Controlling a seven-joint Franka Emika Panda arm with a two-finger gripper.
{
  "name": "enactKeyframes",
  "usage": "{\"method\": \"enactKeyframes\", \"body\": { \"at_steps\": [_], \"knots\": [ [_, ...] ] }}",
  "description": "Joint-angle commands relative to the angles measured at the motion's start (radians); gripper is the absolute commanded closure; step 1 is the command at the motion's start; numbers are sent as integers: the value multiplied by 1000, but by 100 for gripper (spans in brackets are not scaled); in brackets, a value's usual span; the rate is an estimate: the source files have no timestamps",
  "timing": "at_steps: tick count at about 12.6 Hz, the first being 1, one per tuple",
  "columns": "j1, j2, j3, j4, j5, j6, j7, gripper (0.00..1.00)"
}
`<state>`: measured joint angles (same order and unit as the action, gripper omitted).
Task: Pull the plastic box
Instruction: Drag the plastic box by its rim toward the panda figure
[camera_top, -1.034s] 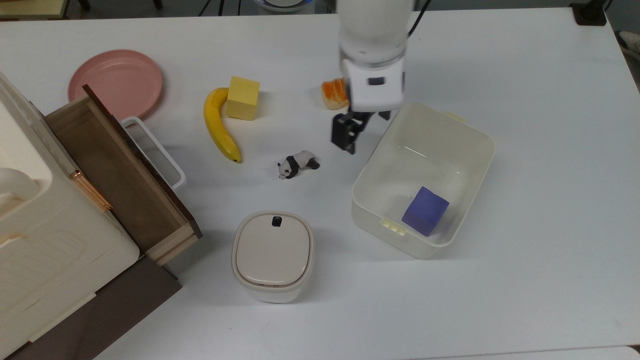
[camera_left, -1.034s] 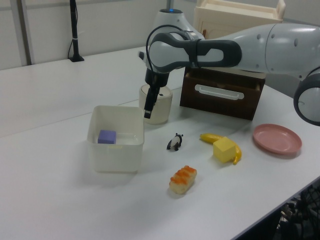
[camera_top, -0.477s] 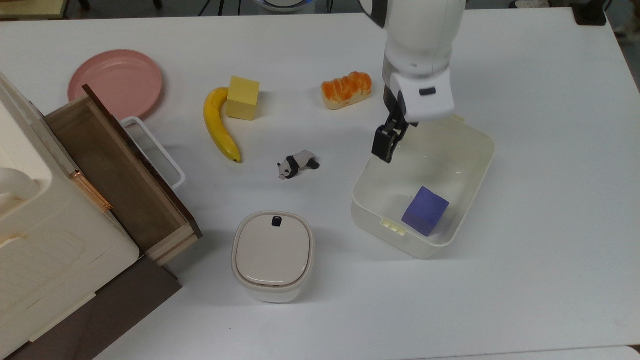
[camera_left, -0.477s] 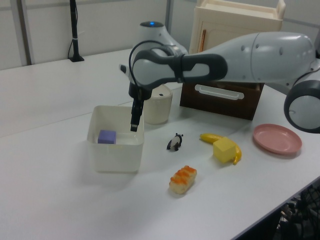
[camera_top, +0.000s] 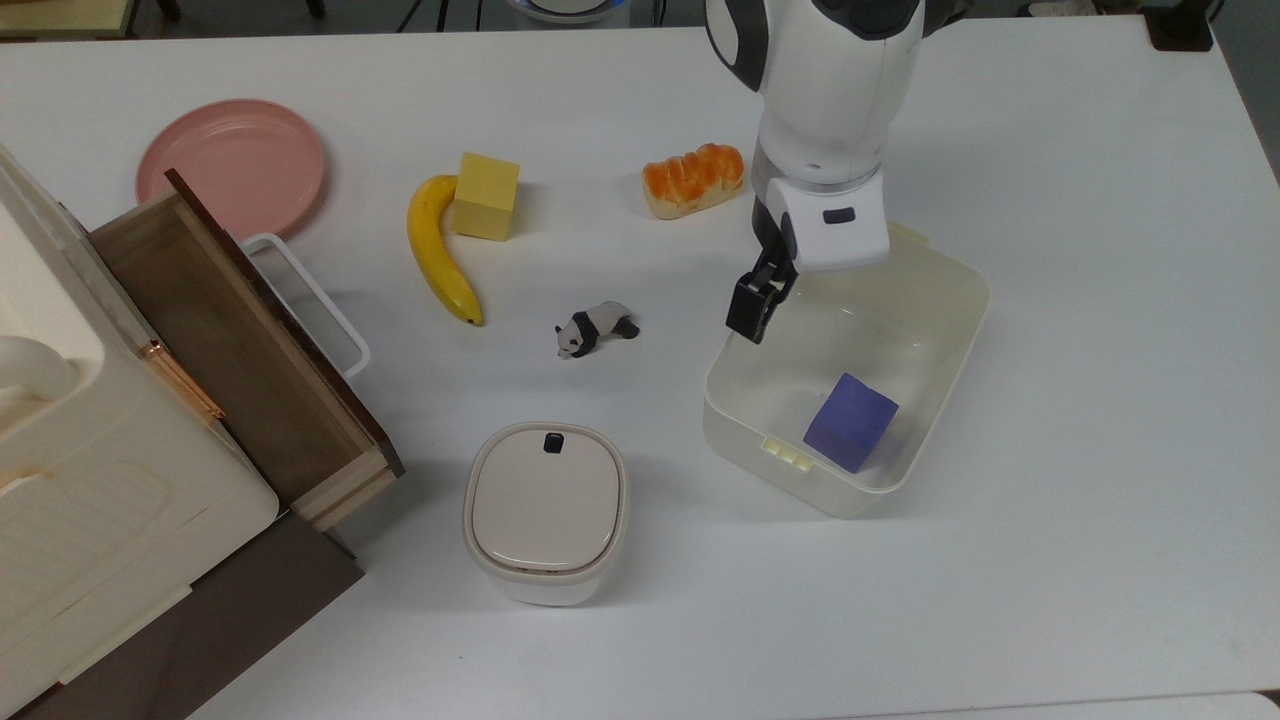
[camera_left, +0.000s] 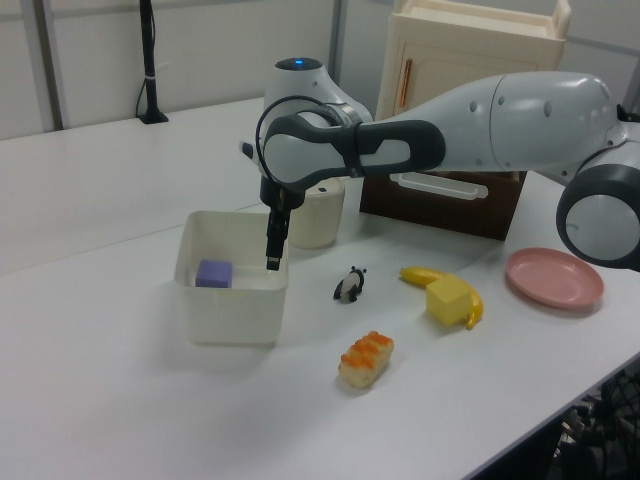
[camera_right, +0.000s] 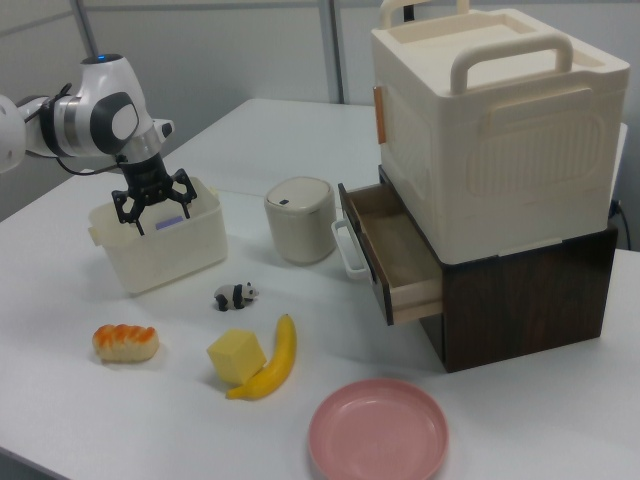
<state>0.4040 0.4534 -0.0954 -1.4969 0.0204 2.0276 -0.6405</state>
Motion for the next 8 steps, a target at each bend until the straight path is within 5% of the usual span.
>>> {"method": "enactKeyframes", "body": {
  "at_steps": [1,8],
  "knots": [
    [-10,-15,-18,-20,-16,-36,-19,0],
    [-71,-53,-20,-19,-46,-125,-99,0]
  ]
}}
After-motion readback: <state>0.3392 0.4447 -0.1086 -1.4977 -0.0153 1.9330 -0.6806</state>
